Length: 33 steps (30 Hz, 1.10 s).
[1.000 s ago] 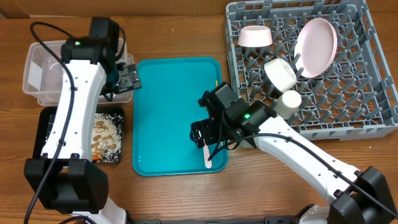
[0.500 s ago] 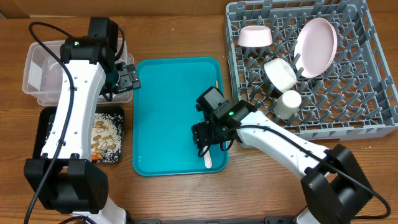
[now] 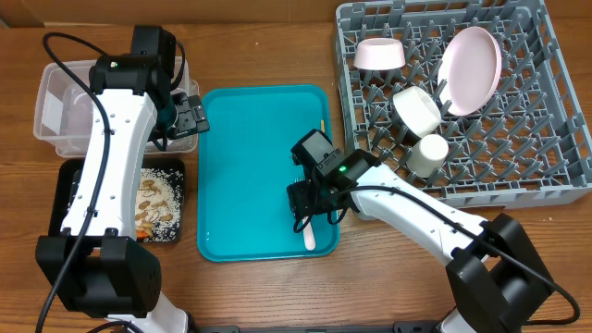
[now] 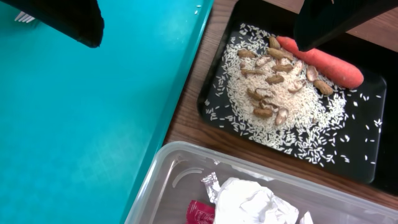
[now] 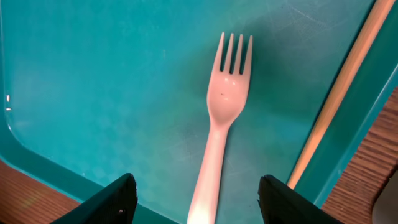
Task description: Sort waste into correct bins and load items into the dishwasher
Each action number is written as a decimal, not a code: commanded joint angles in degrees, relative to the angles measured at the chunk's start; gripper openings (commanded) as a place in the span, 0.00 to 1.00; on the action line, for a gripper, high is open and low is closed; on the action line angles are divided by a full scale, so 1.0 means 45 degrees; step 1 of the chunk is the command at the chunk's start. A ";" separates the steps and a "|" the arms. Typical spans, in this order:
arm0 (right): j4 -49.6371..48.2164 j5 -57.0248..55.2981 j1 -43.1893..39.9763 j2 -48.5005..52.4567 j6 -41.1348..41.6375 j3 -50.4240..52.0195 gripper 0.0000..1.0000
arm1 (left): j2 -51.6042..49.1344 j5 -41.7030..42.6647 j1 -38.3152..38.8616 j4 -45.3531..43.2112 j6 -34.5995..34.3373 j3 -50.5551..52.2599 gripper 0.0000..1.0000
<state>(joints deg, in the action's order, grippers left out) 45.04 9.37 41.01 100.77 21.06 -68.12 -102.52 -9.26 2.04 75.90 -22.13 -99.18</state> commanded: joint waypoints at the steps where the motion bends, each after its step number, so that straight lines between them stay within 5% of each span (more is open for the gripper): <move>1: 0.0146 -0.0699 -0.0039 -0.0039 0.0136 -0.0078 0.70 | 0.0398 -0.0175 0.0005 0.0039 -0.0131 -0.0306 1.00; 9: 0.1477 -0.2205 -0.0068 0.0092 -0.0019 -0.0248 0.69 | 0.0398 -0.0175 0.0005 0.0039 -0.0131 -0.0306 1.00; 33: 0.2579 -0.1297 -0.0044 0.0476 -0.0534 -0.1477 0.67 | 0.0398 -0.0175 0.0005 0.0039 -0.0131 -0.0306 1.00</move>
<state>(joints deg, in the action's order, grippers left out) 56.40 4.47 40.91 101.86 19.20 -73.38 -102.52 -9.26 2.04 75.90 -22.13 -99.18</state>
